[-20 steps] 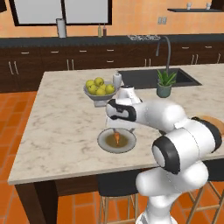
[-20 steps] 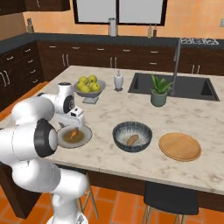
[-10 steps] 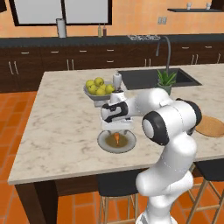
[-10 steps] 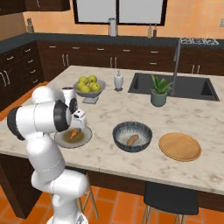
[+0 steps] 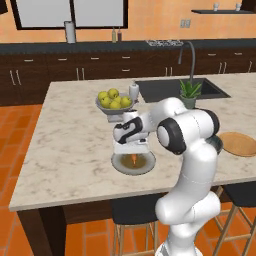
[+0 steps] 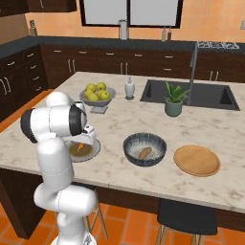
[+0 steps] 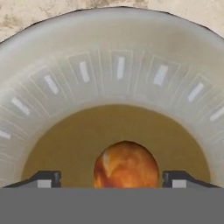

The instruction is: Pick the chicken drumstick and sweet potato from their plates and place them in the bowl. Then put the bowl in the fridge.

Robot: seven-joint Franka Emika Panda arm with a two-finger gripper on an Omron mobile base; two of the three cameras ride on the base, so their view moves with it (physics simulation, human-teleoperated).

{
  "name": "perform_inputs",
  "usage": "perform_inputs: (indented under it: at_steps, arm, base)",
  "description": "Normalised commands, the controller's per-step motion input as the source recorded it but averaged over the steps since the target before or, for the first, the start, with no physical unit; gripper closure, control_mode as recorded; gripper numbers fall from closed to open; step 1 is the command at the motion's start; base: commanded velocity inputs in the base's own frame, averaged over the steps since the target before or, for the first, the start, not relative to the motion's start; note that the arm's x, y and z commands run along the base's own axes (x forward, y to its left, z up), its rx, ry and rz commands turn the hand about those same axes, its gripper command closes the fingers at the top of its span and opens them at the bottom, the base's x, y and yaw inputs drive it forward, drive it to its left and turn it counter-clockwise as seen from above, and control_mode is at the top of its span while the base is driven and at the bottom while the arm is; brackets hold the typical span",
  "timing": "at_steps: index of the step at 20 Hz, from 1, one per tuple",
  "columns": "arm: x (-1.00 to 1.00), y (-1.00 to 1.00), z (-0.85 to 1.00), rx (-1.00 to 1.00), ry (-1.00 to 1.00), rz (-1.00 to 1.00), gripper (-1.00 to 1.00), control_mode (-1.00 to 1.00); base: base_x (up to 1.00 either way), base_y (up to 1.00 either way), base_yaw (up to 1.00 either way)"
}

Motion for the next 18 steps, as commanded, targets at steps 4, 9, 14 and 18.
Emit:
perform_inputs:
  at_steps: [4,9,14,18]
  arm:
    - [0.00,0.00,-0.19,0.00,0.01,-0.03,1.00,-1.00]
    - [-0.25,-0.26,-0.01,0.04,0.00,-0.04,1.00,-1.00]
    - [-0.53,-0.46,0.62,0.05,-0.04,-0.04,1.00,-1.00]
    - [-0.61,-0.56,1.00,0.00,0.00,-0.03,1.00,-1.00]
  base:
    - [0.00,0.00,0.00]
    - [0.00,0.00,0.00]
    - [0.00,0.00,0.00]
    - [0.00,0.00,0.00]
